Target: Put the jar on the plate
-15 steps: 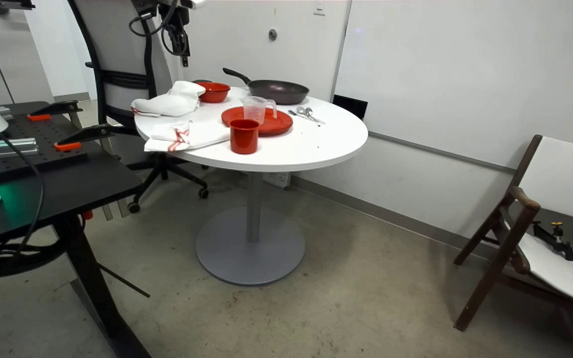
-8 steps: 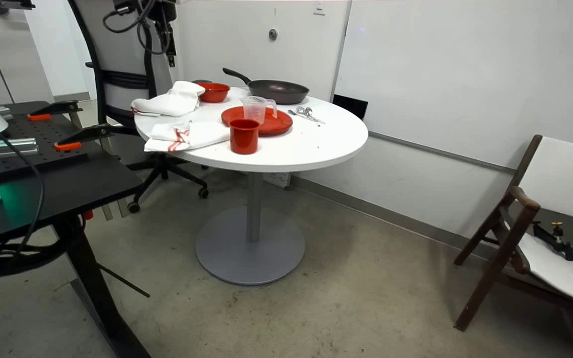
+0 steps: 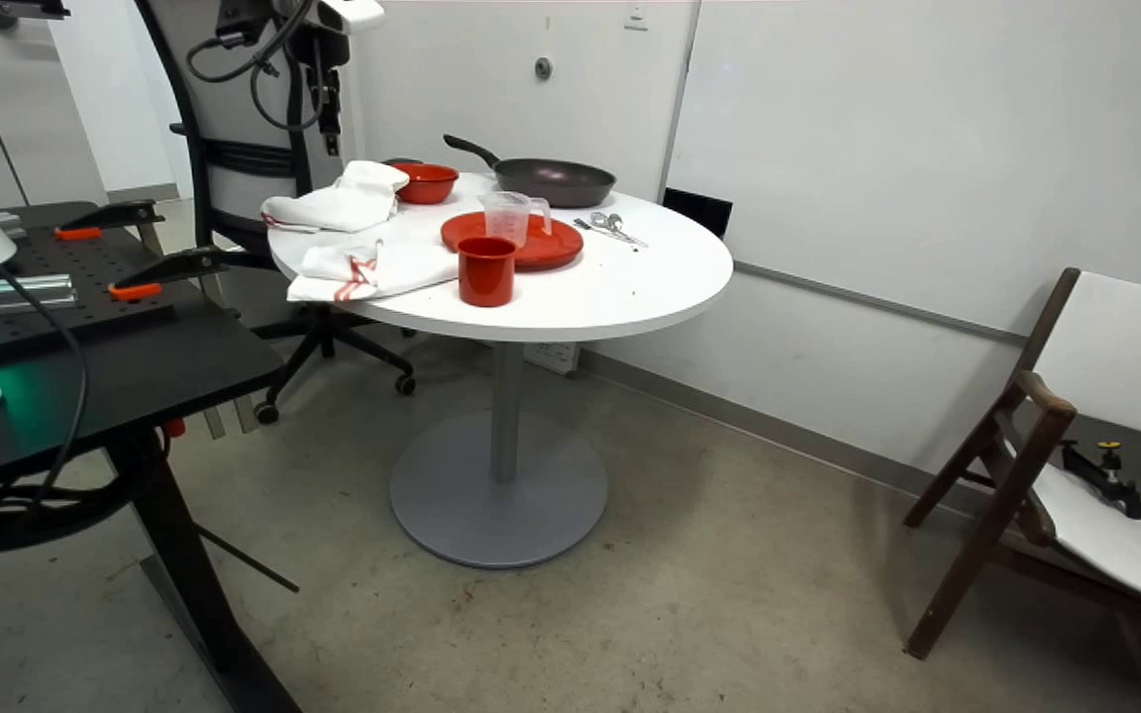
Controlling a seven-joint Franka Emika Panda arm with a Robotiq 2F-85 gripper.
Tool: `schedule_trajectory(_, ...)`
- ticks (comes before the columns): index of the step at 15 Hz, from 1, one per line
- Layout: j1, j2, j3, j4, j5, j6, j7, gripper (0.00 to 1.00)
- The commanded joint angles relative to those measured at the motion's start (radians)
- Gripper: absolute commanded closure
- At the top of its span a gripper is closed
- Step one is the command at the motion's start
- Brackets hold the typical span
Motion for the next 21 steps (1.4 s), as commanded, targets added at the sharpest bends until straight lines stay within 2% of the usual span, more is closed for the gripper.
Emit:
schedule_trajectory(1, -0.011, 0.15, -0.017, 0.076, -0.025, 0.047, 0.072, 0.0)
schedule_trajectory(4, -0.007, 0.25, -0.057, 0.138, -0.08, 0.06, 0.141, 0.0)
schedule_trajectory(7, 0.026, 0.325, -0.121, 0.202, -0.161, 0.038, 0.226, 0.0)
schedule_trajectory(12, 0.041, 0.393, -0.187, 0.294, -0.285, 0.001, 0.365, 0.0)
schedule_trajectory(13, 0.039, 0.397, -0.187, 0.307, -0.297, -0.014, 0.367, 0.0)
schedule_trajectory(16, -0.014, 0.402, -0.123, 0.36, -0.27, -0.07, 0.257, 0.0)
schedule_trajectory(21, -0.017, 0.409, -0.093, 0.403, -0.278, -0.105, 0.137, 0.0)
